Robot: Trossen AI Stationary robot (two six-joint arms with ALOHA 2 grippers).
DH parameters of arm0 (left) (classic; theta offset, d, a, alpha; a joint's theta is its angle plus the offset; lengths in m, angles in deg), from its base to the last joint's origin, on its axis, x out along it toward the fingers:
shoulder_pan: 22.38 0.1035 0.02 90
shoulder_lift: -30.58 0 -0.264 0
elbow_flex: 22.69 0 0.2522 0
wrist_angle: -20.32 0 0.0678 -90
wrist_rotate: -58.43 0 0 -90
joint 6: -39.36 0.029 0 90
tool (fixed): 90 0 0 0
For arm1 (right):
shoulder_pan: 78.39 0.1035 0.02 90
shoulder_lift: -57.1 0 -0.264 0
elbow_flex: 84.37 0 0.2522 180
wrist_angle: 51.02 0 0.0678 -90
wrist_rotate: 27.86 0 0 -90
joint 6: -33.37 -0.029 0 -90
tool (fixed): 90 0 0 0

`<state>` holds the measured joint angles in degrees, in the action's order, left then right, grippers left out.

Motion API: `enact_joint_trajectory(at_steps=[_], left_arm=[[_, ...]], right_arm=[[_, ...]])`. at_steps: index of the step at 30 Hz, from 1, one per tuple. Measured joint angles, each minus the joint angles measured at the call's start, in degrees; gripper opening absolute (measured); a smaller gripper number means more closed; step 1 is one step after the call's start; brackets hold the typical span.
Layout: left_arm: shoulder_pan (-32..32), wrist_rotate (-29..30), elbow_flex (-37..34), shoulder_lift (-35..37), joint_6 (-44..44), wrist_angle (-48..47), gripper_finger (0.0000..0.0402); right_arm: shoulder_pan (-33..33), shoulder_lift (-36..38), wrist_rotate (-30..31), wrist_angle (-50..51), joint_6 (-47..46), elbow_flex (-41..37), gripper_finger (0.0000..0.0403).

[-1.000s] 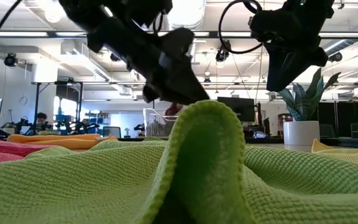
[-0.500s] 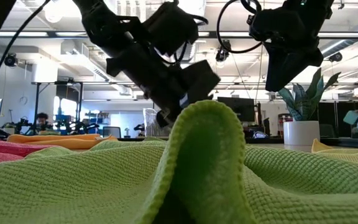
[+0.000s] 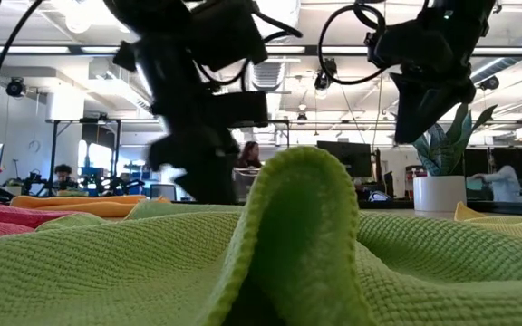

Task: Fold microfiber towels
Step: Fold the top green microfiber towel on the table

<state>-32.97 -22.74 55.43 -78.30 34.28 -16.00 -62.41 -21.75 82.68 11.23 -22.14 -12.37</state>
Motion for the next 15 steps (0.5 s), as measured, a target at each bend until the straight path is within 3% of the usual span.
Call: enact_joint_trajectory(at_steps=[8, 15], left_arm=[[-1.4, -3.9, -0.4, 5.0, 9.9, -12.3, 0.012], [-3.1, -0.5, -0.4, 7.7, 10.1, -18.3, 0.012]], right_arm=[[0.0, 0.0, 0.0, -1.2, 0.6, -0.4, 0.0098], [0.0, 0.0, 0.0, -1.3, 1.5, -0.4, 0.0098]])
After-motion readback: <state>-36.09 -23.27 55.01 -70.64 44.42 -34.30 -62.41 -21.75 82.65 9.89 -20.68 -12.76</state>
